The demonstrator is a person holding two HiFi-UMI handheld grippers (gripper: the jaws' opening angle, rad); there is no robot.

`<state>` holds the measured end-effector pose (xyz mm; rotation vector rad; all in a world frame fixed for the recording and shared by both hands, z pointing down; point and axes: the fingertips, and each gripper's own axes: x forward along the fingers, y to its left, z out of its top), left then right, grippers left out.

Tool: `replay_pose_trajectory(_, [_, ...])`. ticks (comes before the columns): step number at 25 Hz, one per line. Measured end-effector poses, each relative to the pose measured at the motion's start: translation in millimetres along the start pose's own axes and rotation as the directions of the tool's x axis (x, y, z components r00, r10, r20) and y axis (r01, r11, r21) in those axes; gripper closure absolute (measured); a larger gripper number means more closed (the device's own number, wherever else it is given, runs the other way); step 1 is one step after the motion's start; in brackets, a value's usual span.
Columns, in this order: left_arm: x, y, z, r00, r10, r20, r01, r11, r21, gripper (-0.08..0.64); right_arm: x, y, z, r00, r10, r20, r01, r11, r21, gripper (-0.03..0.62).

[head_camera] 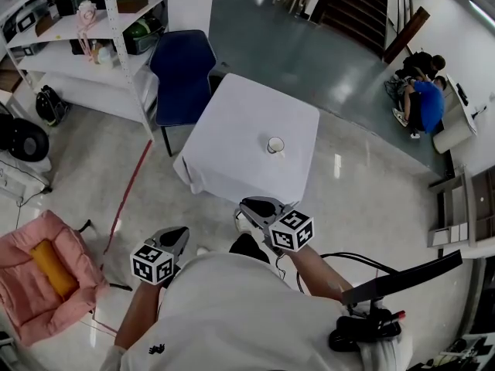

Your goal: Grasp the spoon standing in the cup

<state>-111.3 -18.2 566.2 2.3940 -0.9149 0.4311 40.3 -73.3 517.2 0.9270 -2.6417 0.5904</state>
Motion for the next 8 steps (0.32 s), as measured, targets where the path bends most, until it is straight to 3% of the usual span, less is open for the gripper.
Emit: replay_pose_trajectory(8, [11.1,-0.2,5.1,1.0,0.002,0.013,-0.002,1.0,0.012,0.548,0.4,-9.6,3.8,1.0,0.01,0.006,-0.01,1.0,-0.028,0.541])
